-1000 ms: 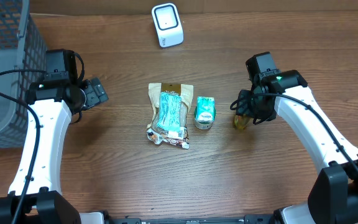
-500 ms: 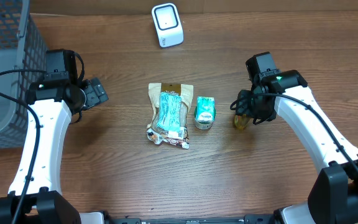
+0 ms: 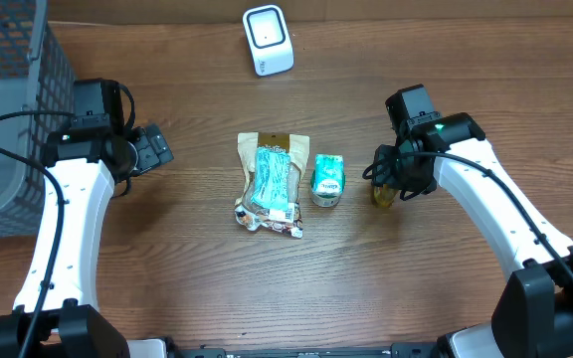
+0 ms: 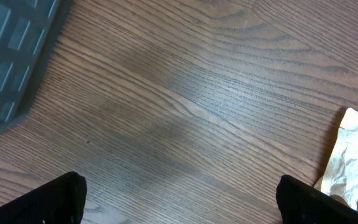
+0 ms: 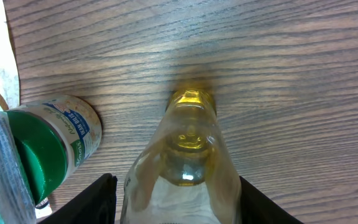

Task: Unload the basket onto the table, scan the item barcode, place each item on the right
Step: 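Lower the right gripper around the juice bottle and close on it, then lift the juice bottle and tilt it toward the scanner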

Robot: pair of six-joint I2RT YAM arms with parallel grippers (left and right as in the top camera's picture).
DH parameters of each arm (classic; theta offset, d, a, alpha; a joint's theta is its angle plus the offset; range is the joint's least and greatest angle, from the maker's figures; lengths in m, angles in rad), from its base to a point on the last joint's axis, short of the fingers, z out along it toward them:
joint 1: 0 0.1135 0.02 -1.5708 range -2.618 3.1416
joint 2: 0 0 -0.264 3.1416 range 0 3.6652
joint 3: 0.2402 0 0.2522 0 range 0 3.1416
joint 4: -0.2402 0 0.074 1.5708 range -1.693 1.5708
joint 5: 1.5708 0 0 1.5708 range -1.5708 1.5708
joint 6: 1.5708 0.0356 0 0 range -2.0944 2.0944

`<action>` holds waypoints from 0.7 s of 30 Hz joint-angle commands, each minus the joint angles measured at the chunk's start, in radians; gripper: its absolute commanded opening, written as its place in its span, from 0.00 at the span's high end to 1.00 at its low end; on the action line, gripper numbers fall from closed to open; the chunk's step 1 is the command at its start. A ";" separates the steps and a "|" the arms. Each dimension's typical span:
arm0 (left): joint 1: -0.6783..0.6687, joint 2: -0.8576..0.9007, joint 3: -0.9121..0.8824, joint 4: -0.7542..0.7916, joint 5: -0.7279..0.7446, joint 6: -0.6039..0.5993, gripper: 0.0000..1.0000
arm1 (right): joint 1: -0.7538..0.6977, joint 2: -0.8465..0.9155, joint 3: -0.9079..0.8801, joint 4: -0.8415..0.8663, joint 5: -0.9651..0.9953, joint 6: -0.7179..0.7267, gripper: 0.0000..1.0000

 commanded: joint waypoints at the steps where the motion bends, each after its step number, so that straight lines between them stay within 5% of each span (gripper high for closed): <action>1: -0.003 -0.011 0.009 0.001 -0.008 0.013 0.01 | 0.001 -0.001 -0.002 0.006 0.006 0.005 0.45; 21: -0.003 -0.011 0.009 0.001 -0.008 0.013 0.00 | 0.001 -0.001 -0.003 0.006 0.025 0.005 0.53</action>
